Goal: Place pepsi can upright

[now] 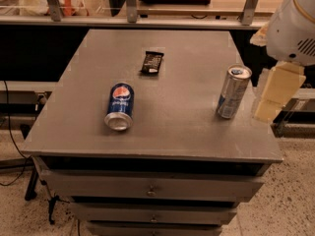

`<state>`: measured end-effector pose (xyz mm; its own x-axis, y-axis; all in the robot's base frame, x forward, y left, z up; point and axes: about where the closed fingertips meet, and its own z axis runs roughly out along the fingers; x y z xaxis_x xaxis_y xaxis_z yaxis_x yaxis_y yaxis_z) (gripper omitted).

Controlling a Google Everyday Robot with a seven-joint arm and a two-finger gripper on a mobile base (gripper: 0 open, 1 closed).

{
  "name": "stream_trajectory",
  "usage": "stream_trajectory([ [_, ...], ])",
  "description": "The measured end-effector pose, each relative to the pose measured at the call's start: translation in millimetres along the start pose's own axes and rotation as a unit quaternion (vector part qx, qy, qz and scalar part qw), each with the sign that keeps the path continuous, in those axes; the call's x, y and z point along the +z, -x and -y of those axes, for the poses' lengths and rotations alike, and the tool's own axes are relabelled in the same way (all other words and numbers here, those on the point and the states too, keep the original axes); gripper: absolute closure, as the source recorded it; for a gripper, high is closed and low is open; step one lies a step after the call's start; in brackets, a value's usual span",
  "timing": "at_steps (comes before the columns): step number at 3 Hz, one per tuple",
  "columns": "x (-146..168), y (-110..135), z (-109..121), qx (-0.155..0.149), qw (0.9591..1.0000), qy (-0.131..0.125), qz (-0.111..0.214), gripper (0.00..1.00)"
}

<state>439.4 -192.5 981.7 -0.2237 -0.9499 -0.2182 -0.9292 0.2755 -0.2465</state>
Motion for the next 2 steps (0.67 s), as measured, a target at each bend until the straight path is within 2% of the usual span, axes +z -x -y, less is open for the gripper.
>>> stream_trajectory([
  [2,17,71,9,-0.018,0.9996,0.019,0.011,0.00],
])
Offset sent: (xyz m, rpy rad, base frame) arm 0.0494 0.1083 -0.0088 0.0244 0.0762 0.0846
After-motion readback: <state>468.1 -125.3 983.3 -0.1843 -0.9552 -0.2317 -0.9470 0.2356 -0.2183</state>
